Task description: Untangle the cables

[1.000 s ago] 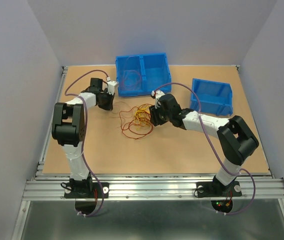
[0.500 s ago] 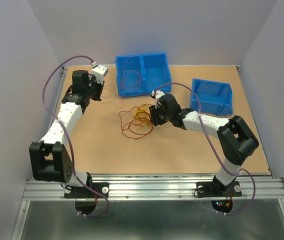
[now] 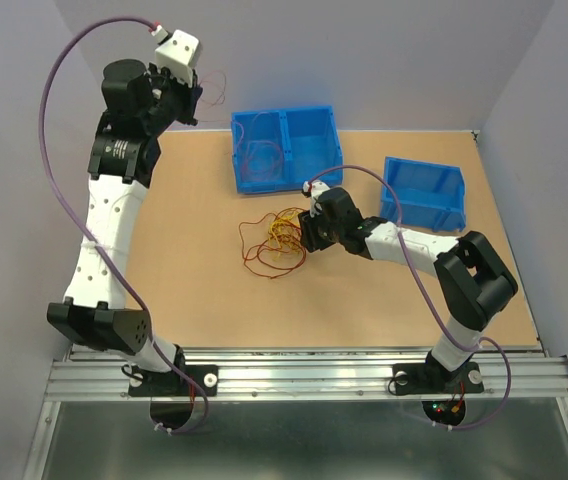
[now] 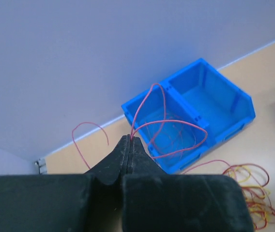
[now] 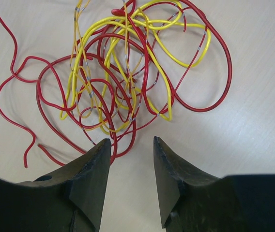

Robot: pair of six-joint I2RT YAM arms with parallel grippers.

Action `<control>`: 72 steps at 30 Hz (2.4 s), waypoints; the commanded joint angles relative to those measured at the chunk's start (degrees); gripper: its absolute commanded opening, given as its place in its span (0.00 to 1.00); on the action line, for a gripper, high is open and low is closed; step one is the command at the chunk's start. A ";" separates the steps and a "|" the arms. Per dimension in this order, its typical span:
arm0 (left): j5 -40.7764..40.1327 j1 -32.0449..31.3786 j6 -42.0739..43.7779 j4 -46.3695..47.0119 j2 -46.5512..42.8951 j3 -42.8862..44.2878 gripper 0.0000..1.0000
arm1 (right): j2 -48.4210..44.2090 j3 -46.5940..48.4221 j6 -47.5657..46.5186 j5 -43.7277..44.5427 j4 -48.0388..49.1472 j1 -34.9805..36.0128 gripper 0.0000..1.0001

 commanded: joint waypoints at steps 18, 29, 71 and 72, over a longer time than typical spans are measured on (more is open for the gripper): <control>0.88 -3.04 -14.27 11.76 20.62 16.38 0.00 | -3.83 1.81 1.57 2.73 4.00 0.41 0.47; -3.78 -5.68 -15.67 21.96 31.34 3.36 0.00 | -4.89 1.37 2.36 2.74 4.79 0.41 0.46; -2.49 -9.73 -2.59 44.30 -7.66 -48.04 0.99 | 2.84 6.64 -1.77 -10.54 6.90 0.41 0.39; -2.12 -10.07 -1.80 43.86 -8.63 -49.10 0.98 | 2.58 6.29 -1.77 -10.54 7.07 0.41 0.35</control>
